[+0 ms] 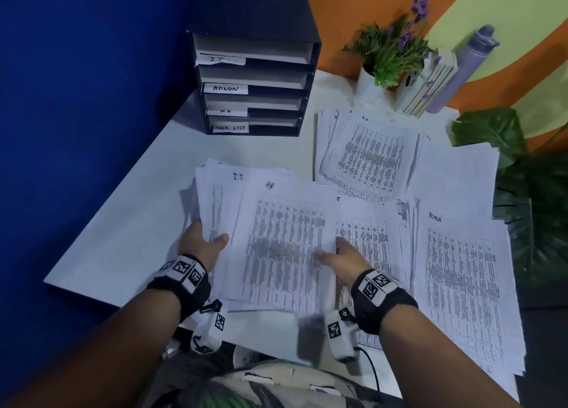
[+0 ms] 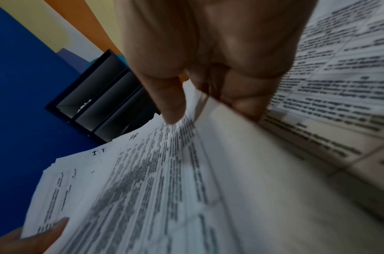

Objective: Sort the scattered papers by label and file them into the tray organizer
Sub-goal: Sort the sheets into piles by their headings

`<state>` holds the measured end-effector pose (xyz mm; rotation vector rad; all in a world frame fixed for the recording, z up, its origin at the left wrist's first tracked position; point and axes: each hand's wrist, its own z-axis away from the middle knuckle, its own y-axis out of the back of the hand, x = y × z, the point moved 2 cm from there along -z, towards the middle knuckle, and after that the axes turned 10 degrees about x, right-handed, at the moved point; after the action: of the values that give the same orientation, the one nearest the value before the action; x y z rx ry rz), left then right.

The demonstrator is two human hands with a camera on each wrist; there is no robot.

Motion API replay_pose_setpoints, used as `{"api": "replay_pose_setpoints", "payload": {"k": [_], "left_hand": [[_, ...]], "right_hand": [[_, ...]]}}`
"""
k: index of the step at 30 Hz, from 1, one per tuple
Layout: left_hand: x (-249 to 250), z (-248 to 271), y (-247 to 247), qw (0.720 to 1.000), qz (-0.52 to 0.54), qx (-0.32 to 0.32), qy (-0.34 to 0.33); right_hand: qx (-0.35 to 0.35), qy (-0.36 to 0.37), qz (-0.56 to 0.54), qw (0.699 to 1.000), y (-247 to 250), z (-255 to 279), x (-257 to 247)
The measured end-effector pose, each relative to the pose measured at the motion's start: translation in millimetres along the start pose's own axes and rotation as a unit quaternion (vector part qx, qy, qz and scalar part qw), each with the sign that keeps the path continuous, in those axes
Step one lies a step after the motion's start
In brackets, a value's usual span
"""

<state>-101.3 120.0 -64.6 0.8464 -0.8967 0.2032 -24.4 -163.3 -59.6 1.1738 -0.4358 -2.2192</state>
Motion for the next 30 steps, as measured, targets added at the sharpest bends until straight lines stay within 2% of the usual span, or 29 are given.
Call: {"api": "replay_pose_setpoints", "payload": {"k": [2, 3, 4, 6, 7, 9, 11, 15, 18, 22, 24, 26, 28, 30], "left_hand": [[2, -6, 4, 0.999, 0.012, 0.035, 0.006], [2, -10, 7, 0.999, 0.018, 0.049, 0.012], [1, -13, 10, 0.998, 0.023, 0.059, 0.018], [2, -18, 14, 0.997, 0.031, 0.071, 0.02], [3, -19, 15, 0.996, 0.032, 0.076, 0.019], [5, -20, 15, 0.996, 0.028, 0.078, 0.02], [6, -18, 14, 0.997, 0.028, 0.07, 0.018], [6, -15, 9, 0.998, 0.008, 0.056, 0.011], [5, -13, 7, 0.999, -0.006, 0.043, 0.006], [4, -10, 8, 0.999, -0.007, 0.037, 0.006], [6, -9, 9, 0.999, 0.002, 0.042, 0.007], [9, -7, 8, 0.999, 0.016, 0.044, 0.004], [15, -4, 5, 0.999, 0.029, 0.042, 0.0], [20, -1, 3, 0.998, 0.042, 0.04, -0.004]], "right_hand": [[-0.058, -0.007, 0.012, 0.998, -1, 2, -3], [-0.063, 0.0, 0.021, 0.998, 0, 2, -5], [-0.039, 0.02, 0.038, 0.998, 2, 2, -7], [0.077, 0.064, 0.063, 0.993, 15, -4, -13], [0.139, 0.079, 0.055, 0.986, 24, -8, -17], [0.221, 0.095, 0.031, 0.97, 44, -17, -26], [0.271, 0.093, 0.022, 0.958, 67, -29, -36], [0.324, 0.064, -0.024, 0.944, 108, -54, -54], [0.325, 0.051, -0.075, 0.941, 125, -71, -63], [0.331, 0.035, -0.051, 0.942, 134, -92, -70], [0.324, 0.032, 0.015, 0.945, 131, -97, -71], [0.318, 0.07, 0.118, 0.938, 120, -93, -76], [0.27, 0.133, 0.12, 0.946, 100, -83, -81], [0.158, 0.159, 0.101, 0.969, 71, -70, -77]]}}
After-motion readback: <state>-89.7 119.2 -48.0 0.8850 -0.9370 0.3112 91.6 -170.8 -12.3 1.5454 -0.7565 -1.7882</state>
